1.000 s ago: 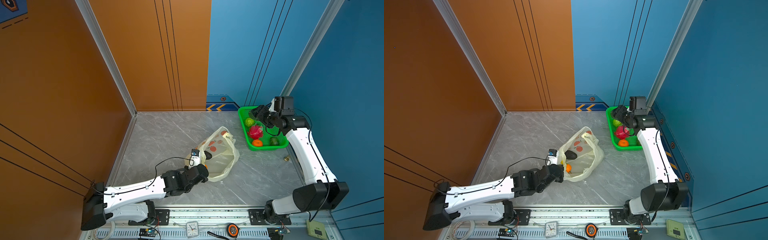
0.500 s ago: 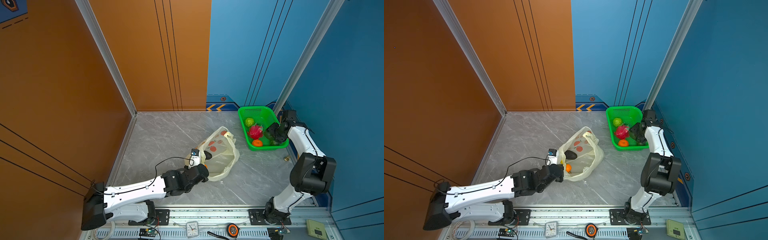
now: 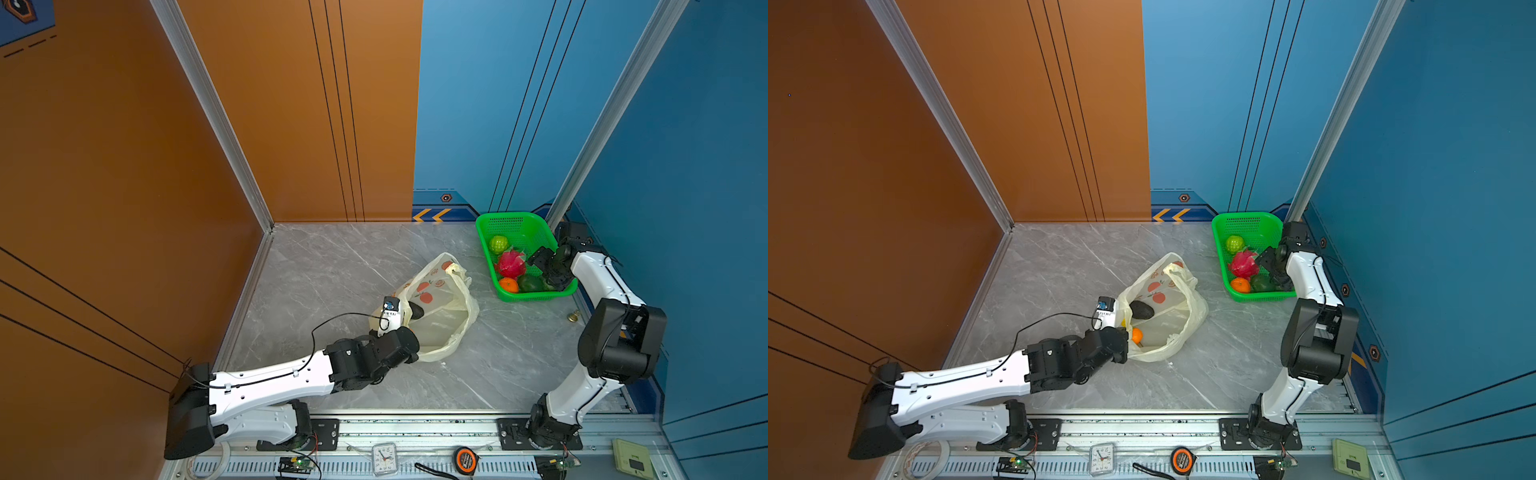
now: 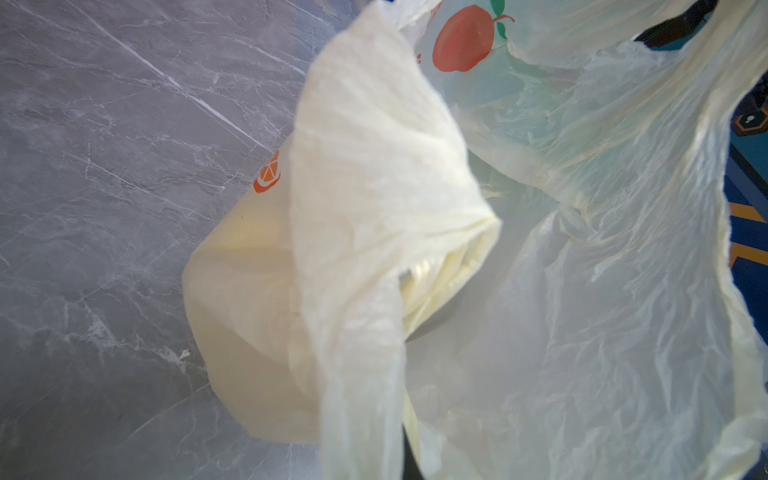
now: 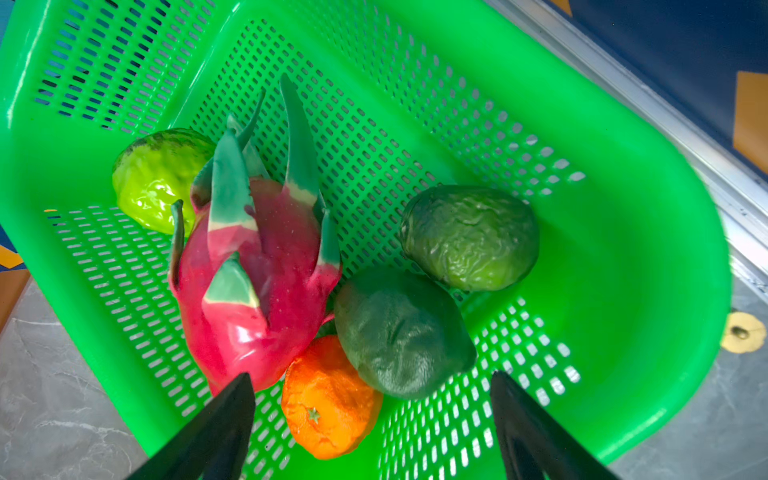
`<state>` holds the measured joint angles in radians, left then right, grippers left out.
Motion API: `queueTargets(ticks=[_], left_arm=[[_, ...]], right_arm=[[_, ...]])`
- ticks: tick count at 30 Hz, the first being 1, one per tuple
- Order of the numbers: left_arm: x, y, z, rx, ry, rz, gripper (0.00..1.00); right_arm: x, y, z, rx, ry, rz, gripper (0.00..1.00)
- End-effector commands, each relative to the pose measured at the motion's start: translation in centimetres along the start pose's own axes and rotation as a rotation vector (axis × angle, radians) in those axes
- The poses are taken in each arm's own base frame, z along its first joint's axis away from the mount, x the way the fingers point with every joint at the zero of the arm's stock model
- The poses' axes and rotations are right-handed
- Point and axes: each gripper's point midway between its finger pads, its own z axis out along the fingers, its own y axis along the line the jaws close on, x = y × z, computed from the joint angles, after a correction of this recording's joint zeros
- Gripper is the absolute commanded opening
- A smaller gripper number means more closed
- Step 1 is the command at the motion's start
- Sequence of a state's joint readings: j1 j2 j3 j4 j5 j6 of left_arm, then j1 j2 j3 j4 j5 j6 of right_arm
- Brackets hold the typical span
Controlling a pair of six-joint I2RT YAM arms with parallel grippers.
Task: Untie the knot of the plastic bag and take out the fruit
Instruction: 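Lower the dark green fruit into the green basket and open the right gripper, then move the open right gripper back over the bag and lower it inside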
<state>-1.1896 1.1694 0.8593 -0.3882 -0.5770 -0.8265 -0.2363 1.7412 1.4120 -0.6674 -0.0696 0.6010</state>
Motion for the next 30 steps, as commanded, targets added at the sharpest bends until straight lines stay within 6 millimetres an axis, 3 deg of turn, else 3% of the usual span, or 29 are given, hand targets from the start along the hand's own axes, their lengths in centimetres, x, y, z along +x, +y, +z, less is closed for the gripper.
queueTargets(ticks=[1,5,9,15,24,30], left_arm=[[-0.9,0.2,-0.3,-0.026,-0.022,0.013,0.0],[-0.9,0.2,-0.4,-0.026,-0.026,0.015,0.0],[-1.0,0.2,-0.5,-0.03,-0.029,0.021,0.0],[-1.1,0.3,-0.7,-0.04,-0.025,0.041,0.0],[-1.2,-0.1,-0.7,-0.035,-0.019,0.067,0.0],[-1.5,-0.1,-0.8,-0.037,-0.029,0.068,0.0]], right_arm=[[0.0,0.1,-1.2,0.004,-0.02,-0.028,0.87],[0.6,1.5,-3.4,-0.048,-0.023,-0.058,0.87],[2.8,3.9,-6.8,-0.115,-0.001,-0.154,0.87],[8.0,6.8,-13.6,-0.252,0.054,-0.298,0.87],[16.3,13.6,-25.1,-0.522,0.107,-0.491,0.87],[22.0,16.7,-29.9,-0.648,0.161,-0.571,0.86]])
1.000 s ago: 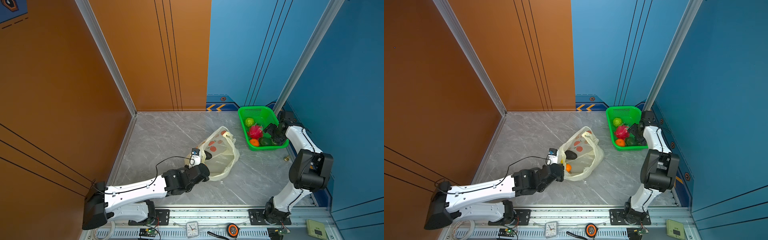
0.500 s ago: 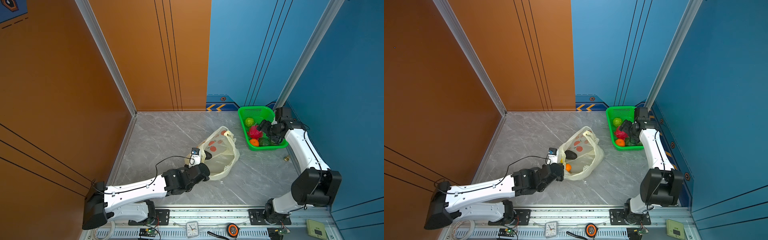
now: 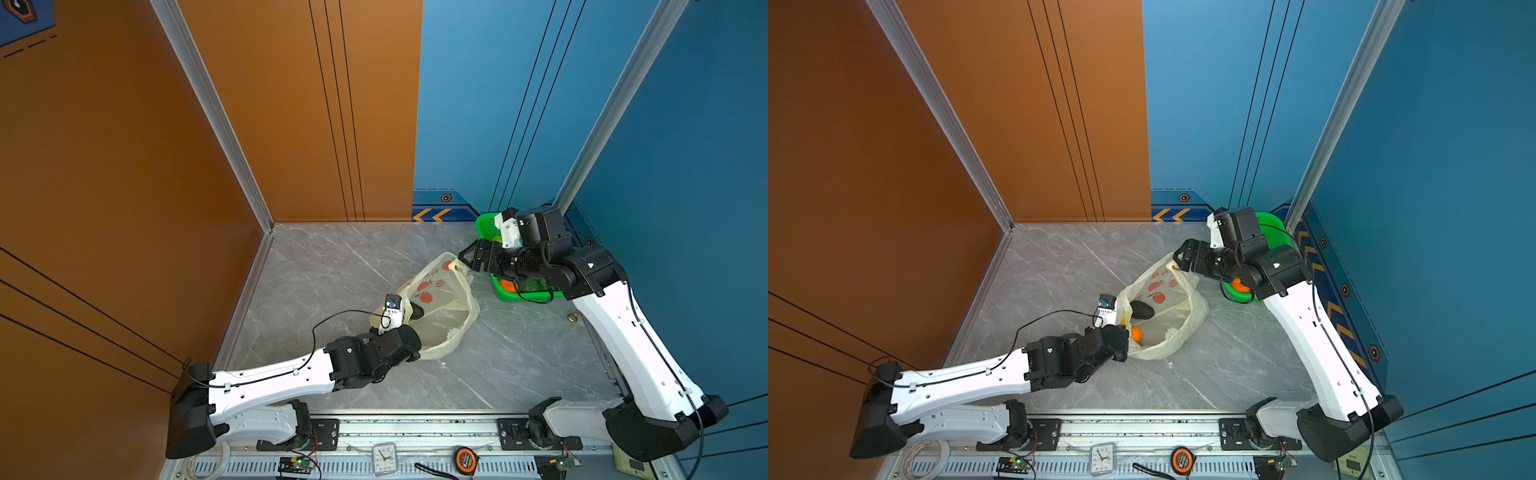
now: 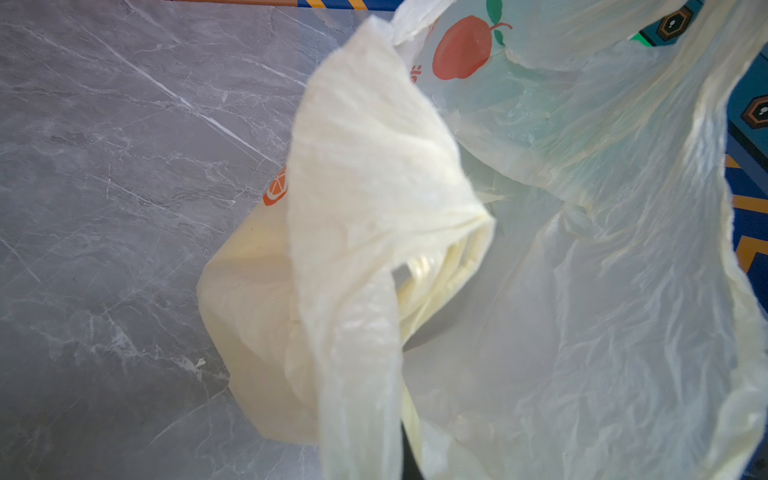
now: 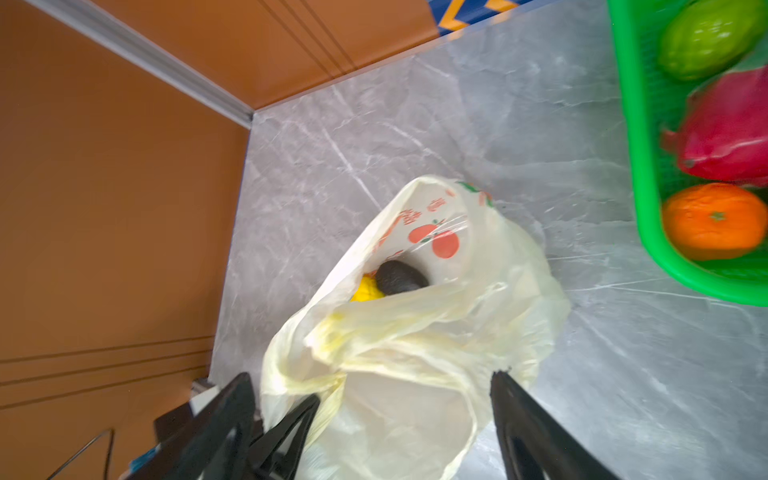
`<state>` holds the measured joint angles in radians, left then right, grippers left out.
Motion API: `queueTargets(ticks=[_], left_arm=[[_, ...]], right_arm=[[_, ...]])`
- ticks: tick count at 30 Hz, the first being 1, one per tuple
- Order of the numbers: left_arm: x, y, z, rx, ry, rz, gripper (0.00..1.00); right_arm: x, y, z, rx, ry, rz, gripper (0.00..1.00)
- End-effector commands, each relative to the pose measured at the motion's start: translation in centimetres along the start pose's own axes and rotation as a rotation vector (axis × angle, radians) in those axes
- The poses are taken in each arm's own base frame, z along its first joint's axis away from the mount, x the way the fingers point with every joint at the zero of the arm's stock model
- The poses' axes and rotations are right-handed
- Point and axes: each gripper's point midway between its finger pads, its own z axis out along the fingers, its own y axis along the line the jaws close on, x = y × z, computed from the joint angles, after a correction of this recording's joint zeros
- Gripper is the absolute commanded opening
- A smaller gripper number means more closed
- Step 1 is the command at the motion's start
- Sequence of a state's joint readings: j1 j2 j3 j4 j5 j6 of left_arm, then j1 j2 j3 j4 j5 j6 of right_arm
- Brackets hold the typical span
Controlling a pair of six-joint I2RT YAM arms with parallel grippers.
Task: Untie the knot of the plastic bag and take out the fruit
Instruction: 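Move the open right gripper back over the bag and lower it inside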
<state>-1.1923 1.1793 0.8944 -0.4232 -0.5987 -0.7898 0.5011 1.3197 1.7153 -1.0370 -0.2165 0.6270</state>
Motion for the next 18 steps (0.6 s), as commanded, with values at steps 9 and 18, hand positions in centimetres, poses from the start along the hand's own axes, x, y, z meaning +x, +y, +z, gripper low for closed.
queueTargets(ticks=[9,18], left_arm=[[-0.9,0.2,-0.7,-0.021,-0.028,0.028,0.0],[-1.0,0.6,-1.0,-0.03,-0.041,0.024,0.0]], right_arm=[[6.5,6.8,1.4,-0.078,0.153,-0.096,0.85],[11.1,2.7,8.7,0.069,0.313,-0.29,0.81]])
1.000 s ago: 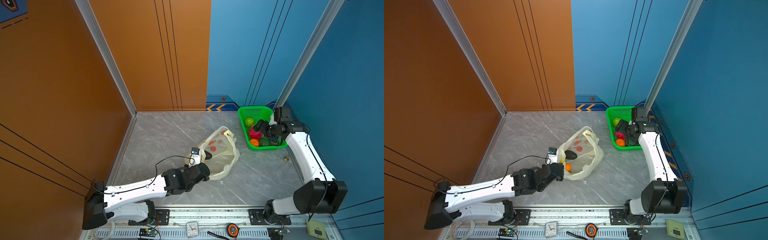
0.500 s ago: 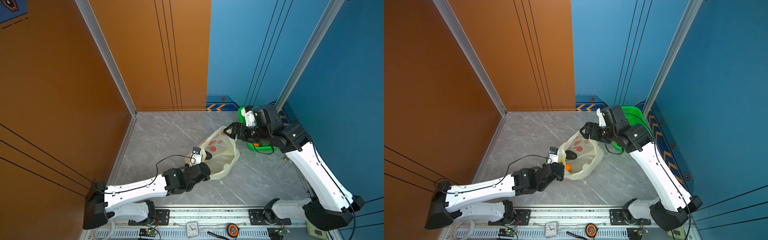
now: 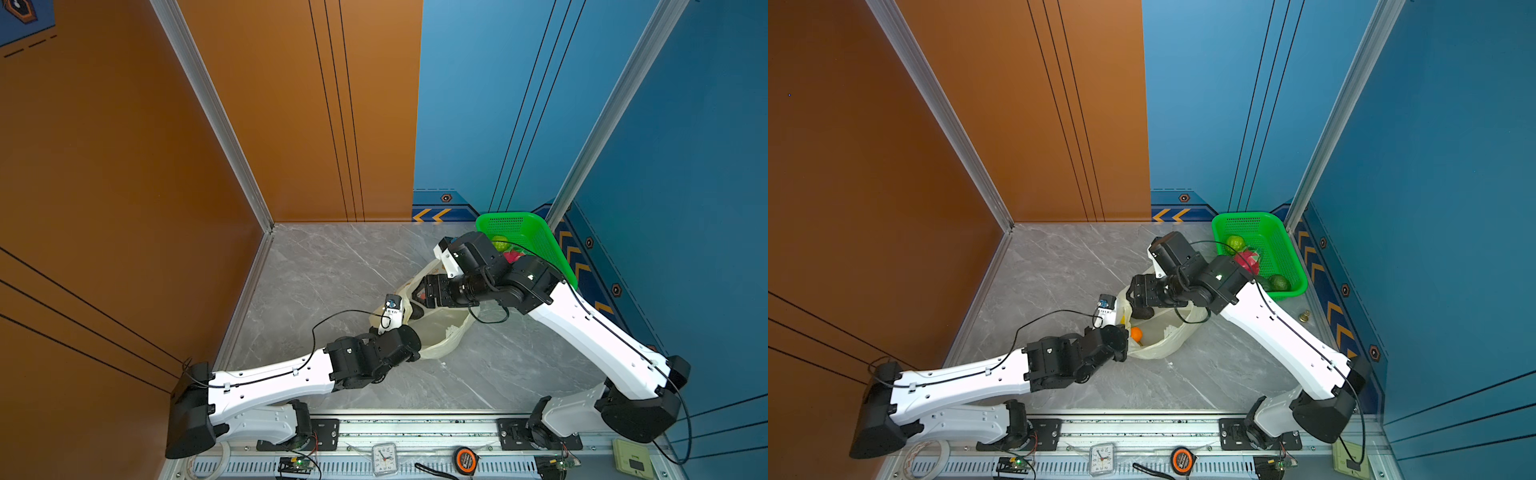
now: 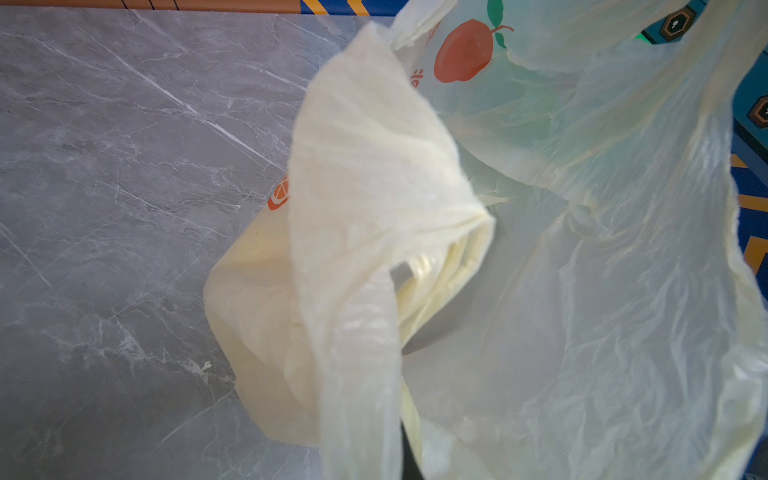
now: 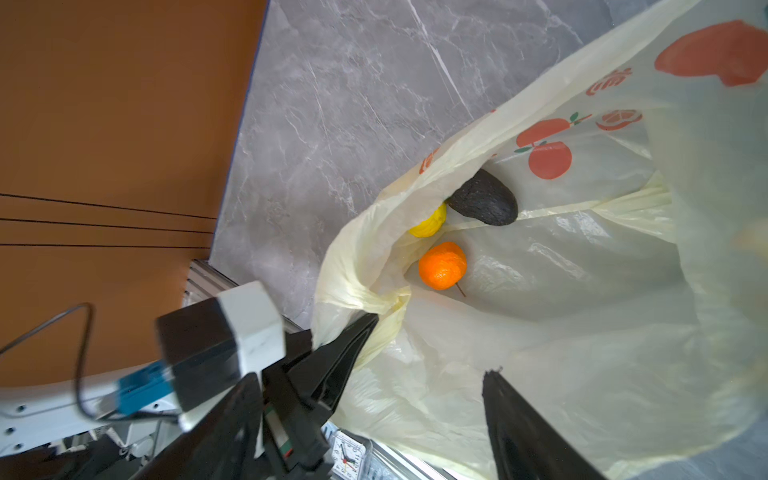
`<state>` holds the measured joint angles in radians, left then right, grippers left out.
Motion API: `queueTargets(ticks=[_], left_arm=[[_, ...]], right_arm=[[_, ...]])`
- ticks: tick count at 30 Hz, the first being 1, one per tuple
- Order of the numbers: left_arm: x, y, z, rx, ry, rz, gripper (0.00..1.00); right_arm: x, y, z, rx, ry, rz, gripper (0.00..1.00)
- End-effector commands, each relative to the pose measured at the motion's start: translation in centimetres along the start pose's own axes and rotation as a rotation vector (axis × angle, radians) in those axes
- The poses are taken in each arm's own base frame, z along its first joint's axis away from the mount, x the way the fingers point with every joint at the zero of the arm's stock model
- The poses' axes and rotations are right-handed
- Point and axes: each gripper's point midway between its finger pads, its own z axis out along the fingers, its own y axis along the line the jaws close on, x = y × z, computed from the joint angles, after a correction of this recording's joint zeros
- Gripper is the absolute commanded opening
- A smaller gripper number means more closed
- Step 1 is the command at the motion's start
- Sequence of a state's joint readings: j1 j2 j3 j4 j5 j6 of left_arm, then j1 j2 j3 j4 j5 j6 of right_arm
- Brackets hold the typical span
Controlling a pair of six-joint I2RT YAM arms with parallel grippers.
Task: Untie the knot of the plastic bag and take out the fruit
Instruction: 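Move the open right gripper back over the bag and lower it inside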
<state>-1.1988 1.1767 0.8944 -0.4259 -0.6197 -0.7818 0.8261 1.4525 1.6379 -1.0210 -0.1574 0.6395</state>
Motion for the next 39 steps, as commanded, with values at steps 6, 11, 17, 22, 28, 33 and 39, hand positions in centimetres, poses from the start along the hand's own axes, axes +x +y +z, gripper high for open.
queueTargets(ticks=[6,11,17,22,28,33,39], left_arm=[[-0.8,0.5,-0.8,-0.022,-0.027,0.007,0.0],[-0.2,0.6,-0.7,-0.026,-0.018,0.005,0.0],[0.3,1.0,-1.2,-0.034,-0.011,0.004,0.0],[2.0,0.8,-1.3,-0.019,0.035,0.002,0.0],[5.0,1.0,-1.3,-0.028,0.102,0.013,0.0],[5.4,1.5,-1.6,-0.056,0.118,0.043,0.0],[5.4,1.9,-1.7,-0.078,0.12,0.06,0.0]], right_arm=[[2.7,-5.2,6.4,0.18,0.147,-0.153,0.8],[5.1,-7.8,8.7,0.239,0.238,-0.162,0.78],[10.8,-10.5,10.2,0.255,0.329,-0.094,0.77],[14.7,-11.2,11.0,0.251,0.347,-0.039,0.77],[15.0,-10.5,11.9,0.224,0.297,-0.013,0.79],[11.2,-7.8,11.6,0.152,0.15,-0.007,0.87],[9.1,-6.4,13.2,0.096,0.093,0.055,0.89]])
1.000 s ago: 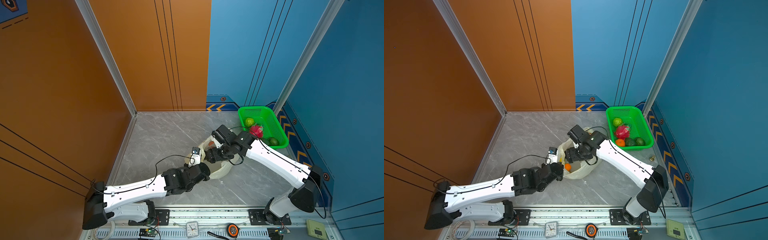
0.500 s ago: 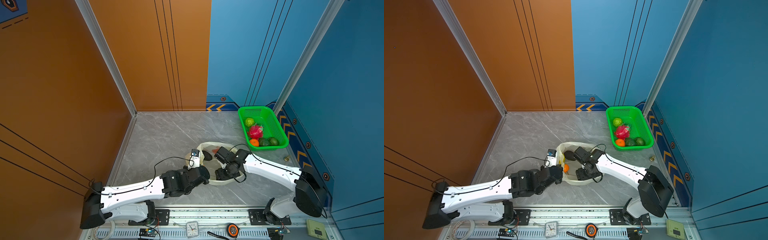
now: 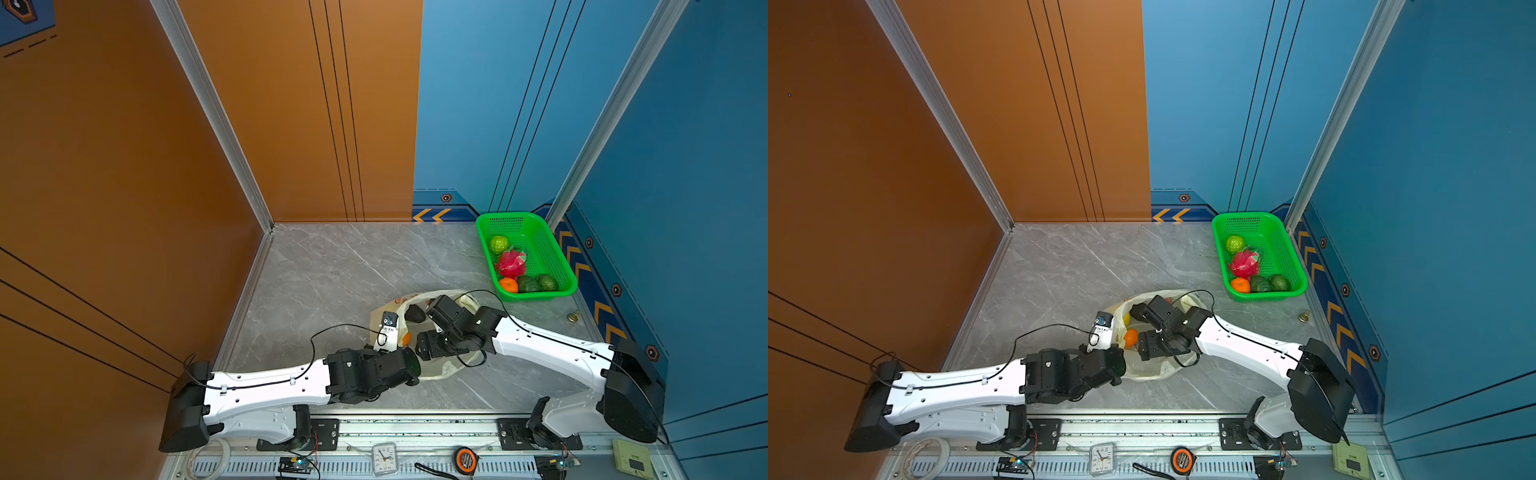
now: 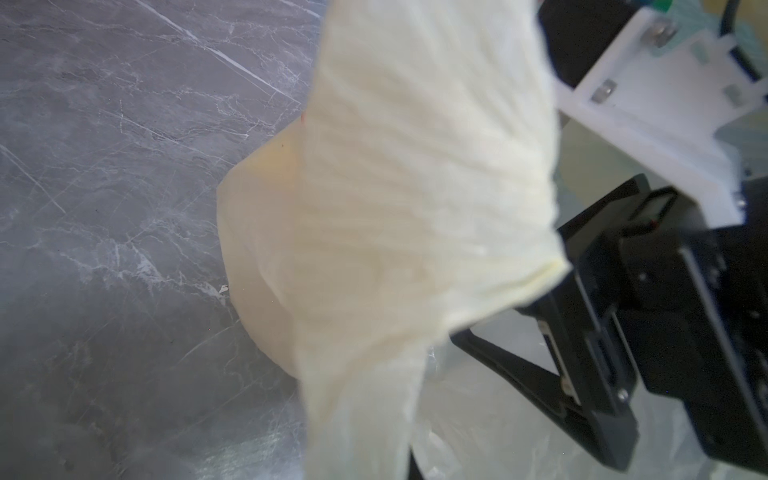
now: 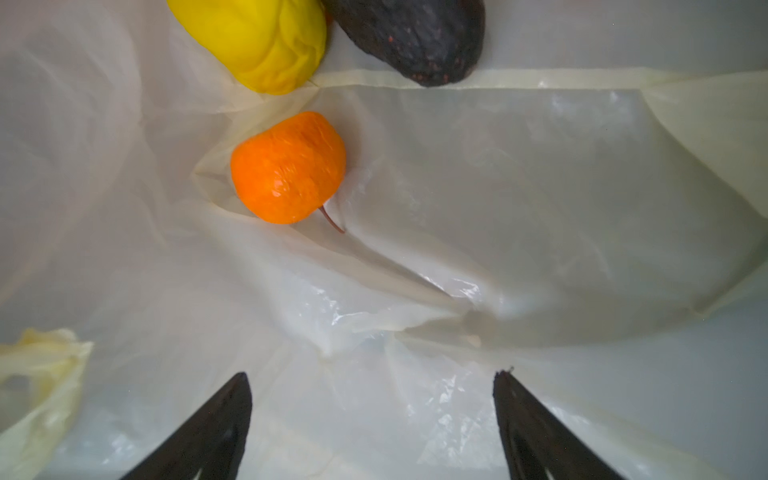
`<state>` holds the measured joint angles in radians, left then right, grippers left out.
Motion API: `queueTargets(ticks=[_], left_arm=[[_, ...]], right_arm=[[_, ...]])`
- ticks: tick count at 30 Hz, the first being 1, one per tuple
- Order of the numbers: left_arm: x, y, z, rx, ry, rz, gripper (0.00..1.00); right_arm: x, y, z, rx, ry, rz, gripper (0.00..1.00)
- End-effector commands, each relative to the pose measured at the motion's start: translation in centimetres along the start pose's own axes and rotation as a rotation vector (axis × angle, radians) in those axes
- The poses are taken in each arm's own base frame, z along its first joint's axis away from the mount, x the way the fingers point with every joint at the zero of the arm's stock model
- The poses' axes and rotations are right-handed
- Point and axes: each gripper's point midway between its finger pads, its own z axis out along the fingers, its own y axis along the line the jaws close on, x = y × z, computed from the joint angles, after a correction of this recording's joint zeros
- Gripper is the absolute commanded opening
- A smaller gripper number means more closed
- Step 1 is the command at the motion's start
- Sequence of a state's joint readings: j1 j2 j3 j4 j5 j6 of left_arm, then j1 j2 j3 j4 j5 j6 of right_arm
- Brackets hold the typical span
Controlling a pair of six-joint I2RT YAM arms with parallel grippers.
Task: Untie the knot of the plastic bag and take out the fruit
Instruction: 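Move the open right gripper back over the bag and lower it inside, then close the right gripper on the orange inside the bag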
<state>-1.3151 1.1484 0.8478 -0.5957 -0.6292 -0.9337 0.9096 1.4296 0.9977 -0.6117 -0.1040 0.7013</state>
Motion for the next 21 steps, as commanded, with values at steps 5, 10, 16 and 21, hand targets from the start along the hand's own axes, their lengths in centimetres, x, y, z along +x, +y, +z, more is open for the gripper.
queueTargets(ticks=[5,10,16,21], left_arm=[[0.5,0.6,0.3,-0.052,0.01,0.029,0.0],[0.3,0.5,0.4,-0.057,0.009,0.03,0.0],[0.0,0.9,0.6,-0.067,0.008,0.018,0.0],[0.2,1.2,0.8,-0.07,0.017,0.023,0.0]], right_arm=[[-3.5,3.3,1.8,-0.129,-0.097,0.098,0.89],[-4.6,3.8,3.0,-0.138,-0.116,0.156,0.88],[-4.1,3.5,5.1,-0.102,-0.091,0.192,0.88],[-4.6,3.9,6.4,-0.101,-0.102,0.211,0.87]])
